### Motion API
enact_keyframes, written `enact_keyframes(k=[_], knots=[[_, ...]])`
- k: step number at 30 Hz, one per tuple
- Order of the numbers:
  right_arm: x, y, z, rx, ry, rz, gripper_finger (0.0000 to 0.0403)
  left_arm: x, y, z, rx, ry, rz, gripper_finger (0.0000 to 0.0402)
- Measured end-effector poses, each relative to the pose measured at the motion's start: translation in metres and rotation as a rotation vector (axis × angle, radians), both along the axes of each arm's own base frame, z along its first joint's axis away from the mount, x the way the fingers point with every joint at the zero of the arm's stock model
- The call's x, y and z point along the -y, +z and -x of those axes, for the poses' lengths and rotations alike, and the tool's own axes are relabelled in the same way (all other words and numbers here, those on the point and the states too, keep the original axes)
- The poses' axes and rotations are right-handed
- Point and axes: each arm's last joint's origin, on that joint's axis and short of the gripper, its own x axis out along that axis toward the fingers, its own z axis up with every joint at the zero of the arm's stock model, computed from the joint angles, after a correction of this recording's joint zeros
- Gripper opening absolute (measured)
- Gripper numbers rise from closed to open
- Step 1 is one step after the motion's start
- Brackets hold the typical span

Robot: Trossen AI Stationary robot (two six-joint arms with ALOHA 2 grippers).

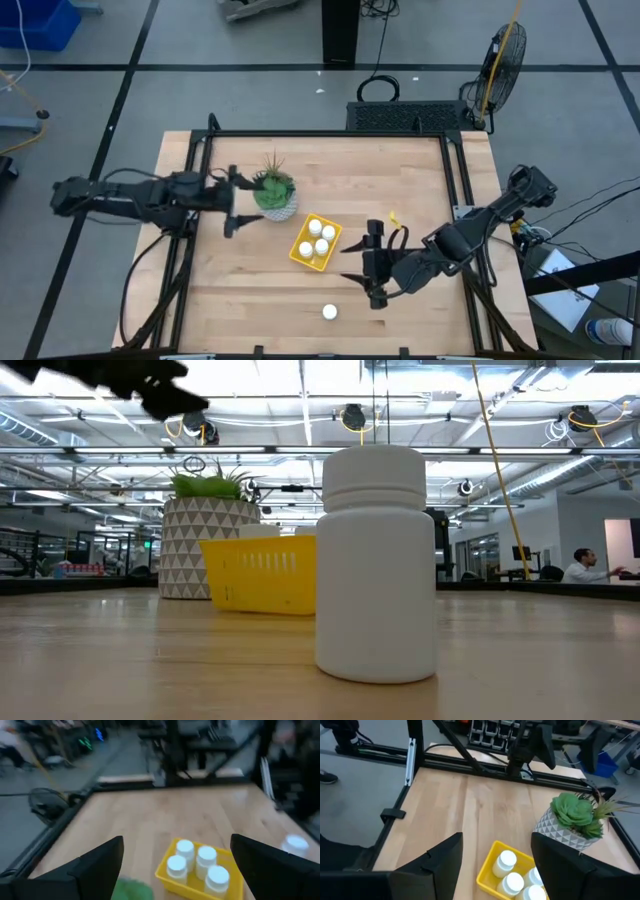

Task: Pick and place pill bottles into a basket
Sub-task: Put the white pill bottle into the yellow basket

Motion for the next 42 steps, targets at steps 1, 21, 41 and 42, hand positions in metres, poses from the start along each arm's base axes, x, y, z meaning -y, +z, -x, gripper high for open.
enact_keyframes(k=[1,21,41,42], knots=[[0.001,0.000,-0.001,0.001,0.000,0.002,0.0226,-0.002,-0.008,0.008,0.036,0.017,0.012,0.0368],[0.014,-0.010,-0.016,-0.046,-0.012,-0.062,0.0226,-0.009,-0.084,0.053,0.254,0.095,0.076,0.0369],[-0.032,-0.052,-0.063,-0.443,0.058,-0.074,0.0196,-0.011,-0.090,0.054,0.198,0.182,0.043,0.0365],[-0.035,-0.054,-0.065,-0.459,0.063,-0.073,0.0194,-0.011,-0.090,0.054,0.196,0.184,0.042,0.0365]])
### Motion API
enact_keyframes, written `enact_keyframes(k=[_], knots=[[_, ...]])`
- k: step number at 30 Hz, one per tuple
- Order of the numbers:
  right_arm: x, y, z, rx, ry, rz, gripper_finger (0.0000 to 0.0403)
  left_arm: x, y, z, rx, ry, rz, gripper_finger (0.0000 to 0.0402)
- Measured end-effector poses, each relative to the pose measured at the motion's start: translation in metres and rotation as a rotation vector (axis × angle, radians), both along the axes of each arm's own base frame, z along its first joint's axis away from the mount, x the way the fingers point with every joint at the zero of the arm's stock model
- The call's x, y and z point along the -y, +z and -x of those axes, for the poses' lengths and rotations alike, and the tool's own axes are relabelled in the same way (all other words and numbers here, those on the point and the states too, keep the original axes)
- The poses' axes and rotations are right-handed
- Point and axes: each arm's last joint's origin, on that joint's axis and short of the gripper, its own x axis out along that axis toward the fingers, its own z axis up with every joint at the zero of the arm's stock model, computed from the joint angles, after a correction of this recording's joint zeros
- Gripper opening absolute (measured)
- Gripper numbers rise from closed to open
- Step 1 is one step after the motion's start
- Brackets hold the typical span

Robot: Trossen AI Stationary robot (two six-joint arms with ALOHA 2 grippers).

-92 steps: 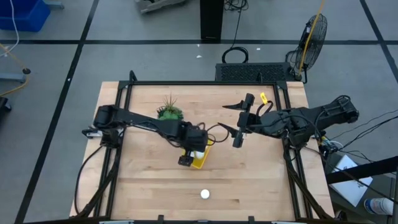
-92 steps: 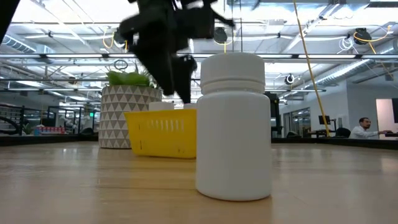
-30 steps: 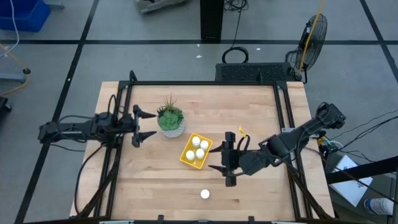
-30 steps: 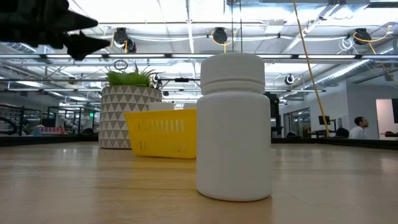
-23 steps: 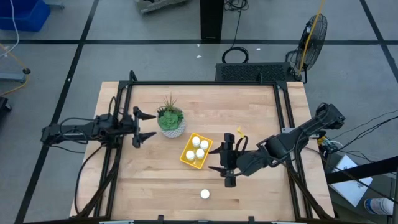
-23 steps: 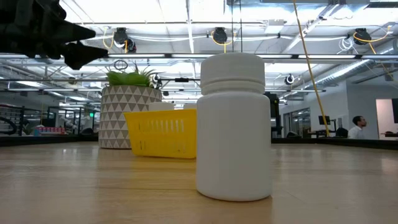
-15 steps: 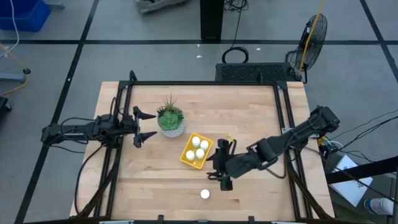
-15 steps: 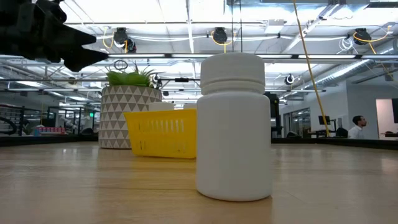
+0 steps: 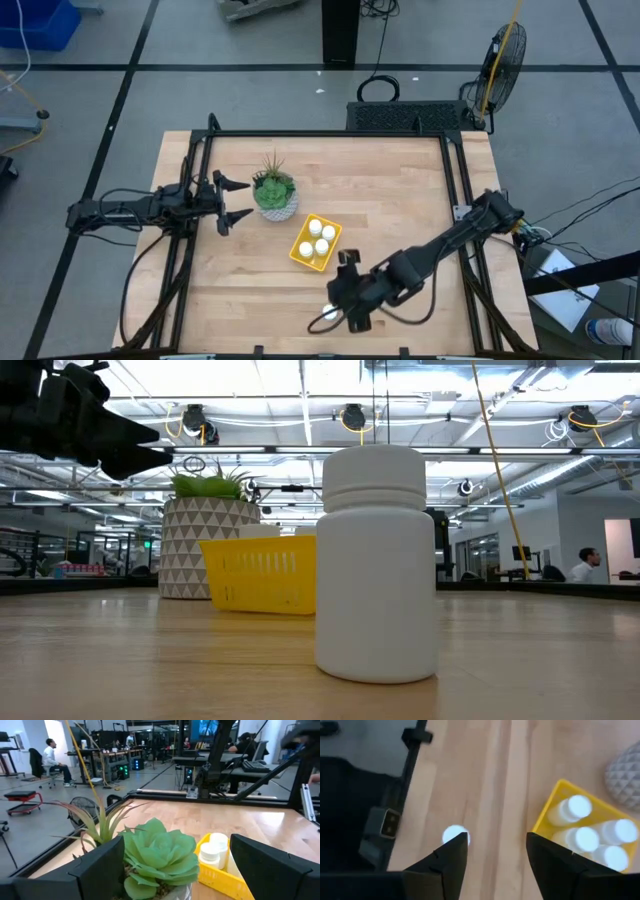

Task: Pick and place pill bottles into a basket
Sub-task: Put the white pill bottle into the yellow basket

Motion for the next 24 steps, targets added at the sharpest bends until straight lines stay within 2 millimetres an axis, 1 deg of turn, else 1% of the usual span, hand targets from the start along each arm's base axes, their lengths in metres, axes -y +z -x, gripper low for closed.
enact_keyframes(k=[2,6,10,12,15,19,24], knots=[[-0.005,-0.007,-0.002,-0.041,0.002,0.005,0.0192,0.000,0.000,0.000,-0.001,0.000,0.000,0.0365],[-0.010,-0.030,-0.009,-0.120,-0.020,0.001,0.0192,0.000,0.000,0.000,-0.002,-0.004,-0.006,0.0365],[-0.012,-0.046,-0.016,-0.161,-0.018,-0.007,0.0192,0.000,0.000,0.000,0.001,-0.004,-0.011,0.0365],[-0.012,-0.051,-0.018,-0.173,-0.021,0.001,0.0195,0.000,0.000,0.000,0.000,0.000,-0.020,0.0365],[-0.011,-0.052,-0.022,-0.157,-0.024,-0.009,0.0204,0.000,0.000,0.000,-0.001,-0.001,-0.020,0.0365],[-0.015,-0.056,-0.026,-0.116,-0.010,-0.076,0.0218,0.000,-0.002,0.000,-0.028,0.008,-0.019,0.0365],[-0.017,-0.074,-0.024,-0.156,-0.001,-0.141,0.0226,-0.001,-0.007,0.000,-0.075,0.034,0.001,0.0365]])
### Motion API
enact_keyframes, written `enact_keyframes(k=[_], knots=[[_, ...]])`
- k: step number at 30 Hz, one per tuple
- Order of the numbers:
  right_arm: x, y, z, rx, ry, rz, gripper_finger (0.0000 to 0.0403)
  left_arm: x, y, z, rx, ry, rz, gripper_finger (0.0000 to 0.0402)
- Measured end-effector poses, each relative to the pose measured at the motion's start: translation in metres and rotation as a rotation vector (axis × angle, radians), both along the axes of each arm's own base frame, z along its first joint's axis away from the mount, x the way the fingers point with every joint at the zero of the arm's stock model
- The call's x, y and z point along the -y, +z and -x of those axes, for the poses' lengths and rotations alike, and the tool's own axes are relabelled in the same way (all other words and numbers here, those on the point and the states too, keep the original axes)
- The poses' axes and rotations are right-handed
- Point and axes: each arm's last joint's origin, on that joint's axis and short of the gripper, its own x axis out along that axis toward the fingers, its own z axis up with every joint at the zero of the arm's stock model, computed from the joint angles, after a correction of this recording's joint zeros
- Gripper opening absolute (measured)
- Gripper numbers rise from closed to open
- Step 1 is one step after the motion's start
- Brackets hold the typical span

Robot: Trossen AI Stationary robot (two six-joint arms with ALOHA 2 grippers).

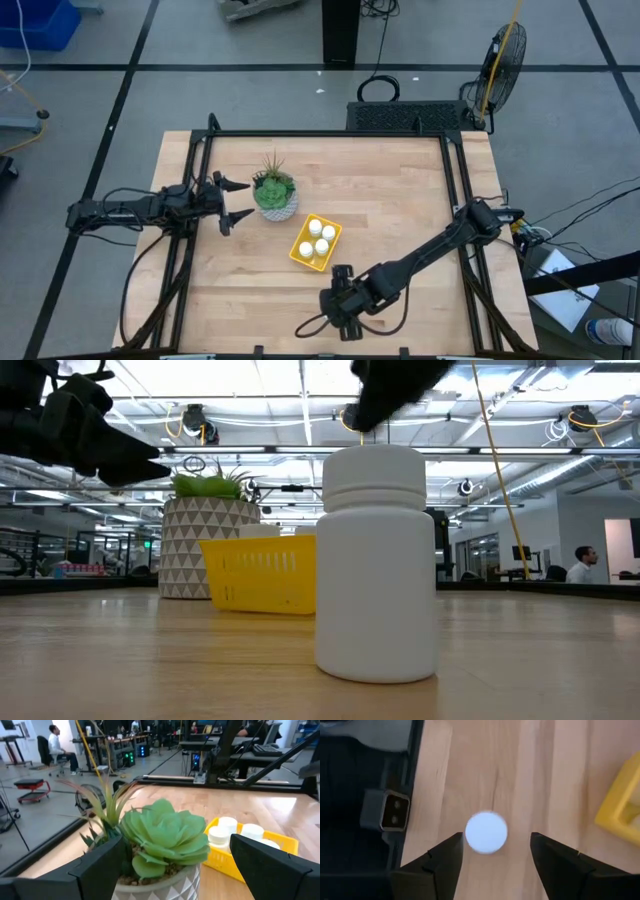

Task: Pick and place pill bottles into a basket
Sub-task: Put the white pill bottle into the yellow basket

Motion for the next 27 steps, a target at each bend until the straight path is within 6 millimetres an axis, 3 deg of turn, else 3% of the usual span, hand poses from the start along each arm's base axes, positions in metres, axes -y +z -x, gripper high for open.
enact_keyframes(k=[8,19,27], knots=[[0.001,-0.013,0.002,-0.029,0.014,-0.027,0.0230,0.000,0.000,0.000,0.005,0.008,0.005,0.0365],[0.000,-0.014,0.002,-0.024,0.024,-0.035,0.0251,0.000,0.000,0.000,0.008,0.010,0.018,0.0365],[0.000,-0.035,-0.007,-0.073,0.055,-0.067,0.0273,0.000,0.000,0.000,0.006,0.011,0.023,0.0365]])
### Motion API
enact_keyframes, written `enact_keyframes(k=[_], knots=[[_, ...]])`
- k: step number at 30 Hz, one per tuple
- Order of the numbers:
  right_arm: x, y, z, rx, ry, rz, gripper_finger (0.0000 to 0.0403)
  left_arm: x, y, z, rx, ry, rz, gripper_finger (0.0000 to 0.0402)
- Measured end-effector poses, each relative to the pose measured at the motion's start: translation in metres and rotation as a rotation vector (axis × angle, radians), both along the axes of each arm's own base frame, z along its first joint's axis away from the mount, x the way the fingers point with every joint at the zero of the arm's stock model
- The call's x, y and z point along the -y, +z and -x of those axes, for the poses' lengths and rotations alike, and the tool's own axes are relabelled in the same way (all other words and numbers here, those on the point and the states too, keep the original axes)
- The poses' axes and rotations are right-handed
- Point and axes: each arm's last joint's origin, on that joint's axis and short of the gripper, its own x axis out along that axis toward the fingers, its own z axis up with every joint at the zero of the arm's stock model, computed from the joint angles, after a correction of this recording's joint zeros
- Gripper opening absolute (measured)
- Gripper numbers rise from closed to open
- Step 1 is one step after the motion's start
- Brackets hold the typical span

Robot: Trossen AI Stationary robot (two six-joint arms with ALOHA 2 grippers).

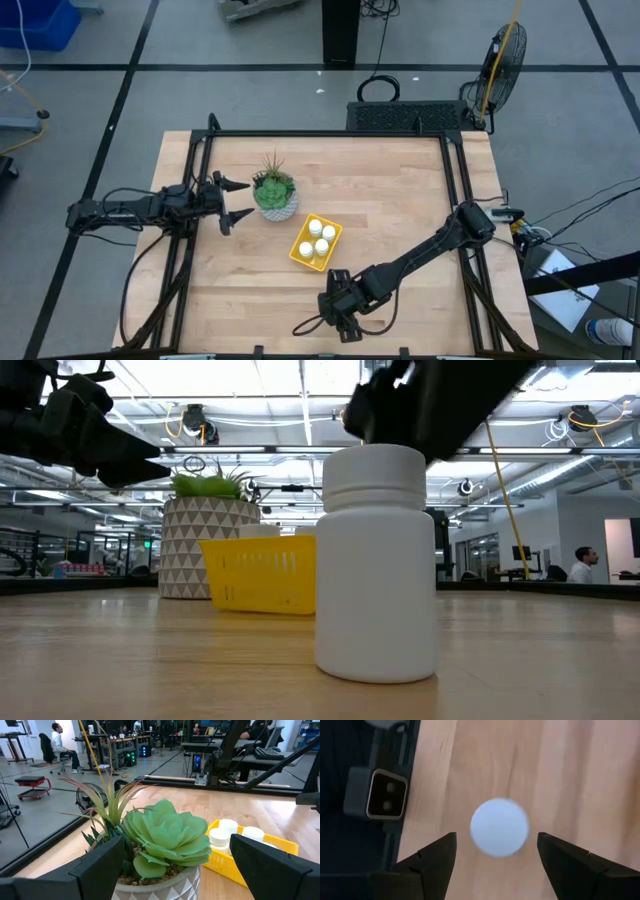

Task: Pick and place pill bottles into a basket
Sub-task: Put the white pill bottle into the yellow basket

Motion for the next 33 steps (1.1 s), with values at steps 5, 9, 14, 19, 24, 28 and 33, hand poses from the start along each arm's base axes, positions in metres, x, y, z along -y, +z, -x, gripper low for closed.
enact_keyframes(k=[5,9,14,19,24,28,33], knots=[[0.002,-0.003,-0.002,-0.005,-0.002,-0.008,0.0276,0.000,-0.001,0.000,-0.007,0.000,0.001,0.0365],[0.001,-0.002,-0.004,0.012,-0.003,-0.018,0.0273,0.000,-0.001,0.000,-0.006,0.000,0.004,0.0365],[0.001,-0.002,-0.004,0.017,-0.003,-0.020,0.0273,0.000,-0.001,0.000,-0.006,0.000,0.004,0.0365],[0.003,-0.005,-0.008,0.021,-0.011,-0.022,0.0272,0.000,-0.001,0.000,-0.005,0.000,0.004,0.0365],[0.006,-0.019,-0.012,-0.021,-0.004,-0.022,0.0270,0.000,-0.001,0.000,-0.005,0.000,0.004,0.0365],[0.008,-0.018,-0.013,-0.018,-0.009,-0.026,0.0270,0.000,-0.001,0.000,-0.006,0.000,0.004,0.0365],[0.008,-0.018,-0.014,-0.014,-0.014,-0.030,0.0270,0.000,-0.001,0.000,-0.007,0.000,0.004,0.0365]])
